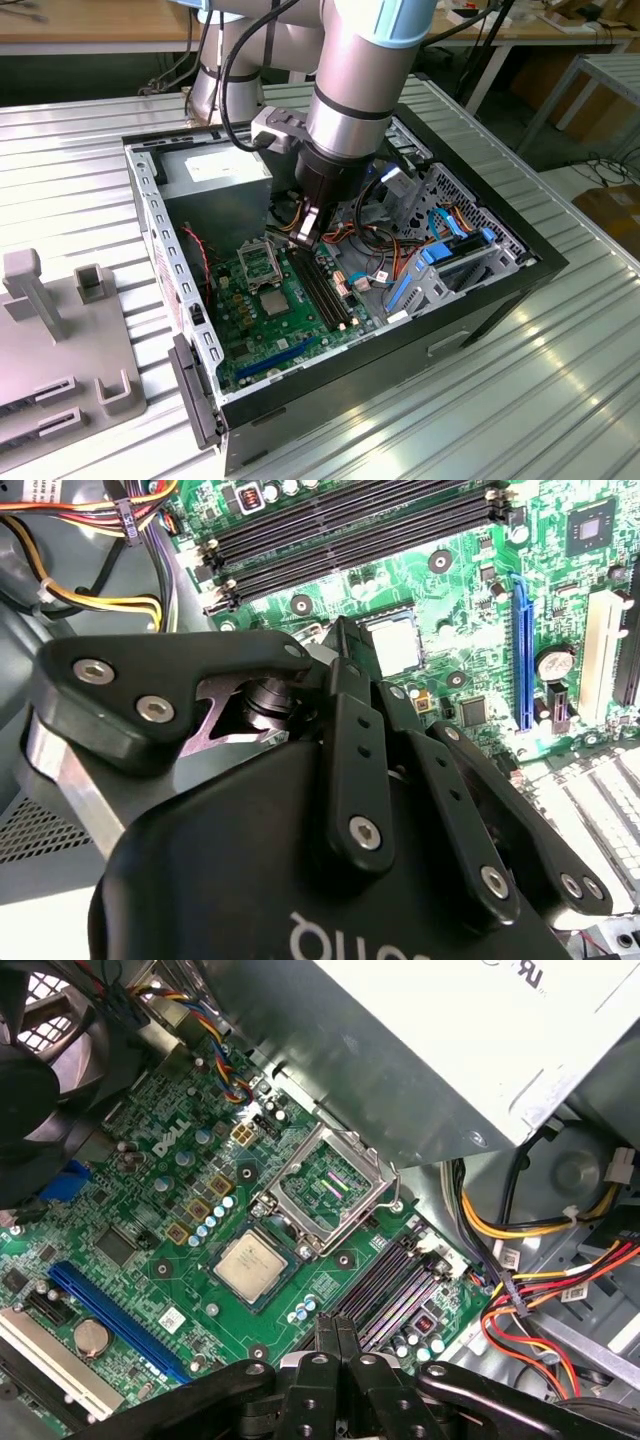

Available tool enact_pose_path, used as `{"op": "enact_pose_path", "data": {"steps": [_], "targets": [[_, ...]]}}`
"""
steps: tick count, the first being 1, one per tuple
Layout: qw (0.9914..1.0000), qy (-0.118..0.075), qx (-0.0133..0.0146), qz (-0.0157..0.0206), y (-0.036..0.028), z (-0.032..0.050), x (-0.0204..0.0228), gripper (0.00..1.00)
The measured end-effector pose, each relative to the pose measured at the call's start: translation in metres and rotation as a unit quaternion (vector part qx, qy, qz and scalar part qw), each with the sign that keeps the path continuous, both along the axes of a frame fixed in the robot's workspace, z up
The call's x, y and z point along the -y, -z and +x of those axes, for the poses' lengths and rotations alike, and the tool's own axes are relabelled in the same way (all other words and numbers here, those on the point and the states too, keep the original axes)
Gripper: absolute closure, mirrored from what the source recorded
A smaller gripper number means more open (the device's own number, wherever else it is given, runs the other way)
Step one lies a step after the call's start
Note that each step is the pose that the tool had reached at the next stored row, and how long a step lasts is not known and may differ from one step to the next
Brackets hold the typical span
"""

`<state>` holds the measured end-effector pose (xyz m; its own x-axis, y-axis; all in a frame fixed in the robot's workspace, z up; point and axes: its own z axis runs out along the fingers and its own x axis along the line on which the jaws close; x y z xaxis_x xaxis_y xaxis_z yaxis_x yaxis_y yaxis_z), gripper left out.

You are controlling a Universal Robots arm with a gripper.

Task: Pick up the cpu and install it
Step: 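Place the cpu into insertion slot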

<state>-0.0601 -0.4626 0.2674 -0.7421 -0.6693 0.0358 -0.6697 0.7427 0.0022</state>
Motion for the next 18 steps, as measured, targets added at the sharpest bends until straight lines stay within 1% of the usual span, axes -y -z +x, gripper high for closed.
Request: {"op": "enact_pose_path", "data": {"steps": [5, 7, 8, 10, 11, 13, 14, 15, 16, 17, 18], "targets": [[1.00000, 0.000, 0.0000, 0.0017, 0.0000, 0.0000, 0.0000, 0.89], [0.99999, 0.000, 0.0000, 0.0040, 0.0000, 0.0000, 0.0001, 0.89], [0.99998, 0.000, 0.0000, 0.0058, 0.0001, 0.0003, 0.0001, 0.89], [0.99983, 0.000, 0.0000, 0.0184, 0.0005, 0.0010, 0.0000, 0.89], [0.99974, 0.000, 0.0000, 0.0227, 0.0007, 0.0015, 0.0000, 0.89], [0.99945, 0.000, 0.0001, 0.0331, 0.0012, 0.0040, 0.0000, 0.89], [0.99920, 0.000, 0.0000, 0.0401, 0.0012, 0.0047, 0.0000, 0.89], [0.99874, 0.000, 0.0000, 0.0502, 0.0012, 0.0057, 0.0000, 0.89], [0.99827, 0.000, 0.0000, 0.0588, 0.0013, 0.0067, 0.0000, 0.89], [0.99792, 0.000, 0.0000, 0.0645, 0.0014, 0.0075, 0.0000, 0.89], [0.99769, 0.000, 0.0000, 0.0679, 0.0019, 0.0079, 0.0000, 0.89]]}}
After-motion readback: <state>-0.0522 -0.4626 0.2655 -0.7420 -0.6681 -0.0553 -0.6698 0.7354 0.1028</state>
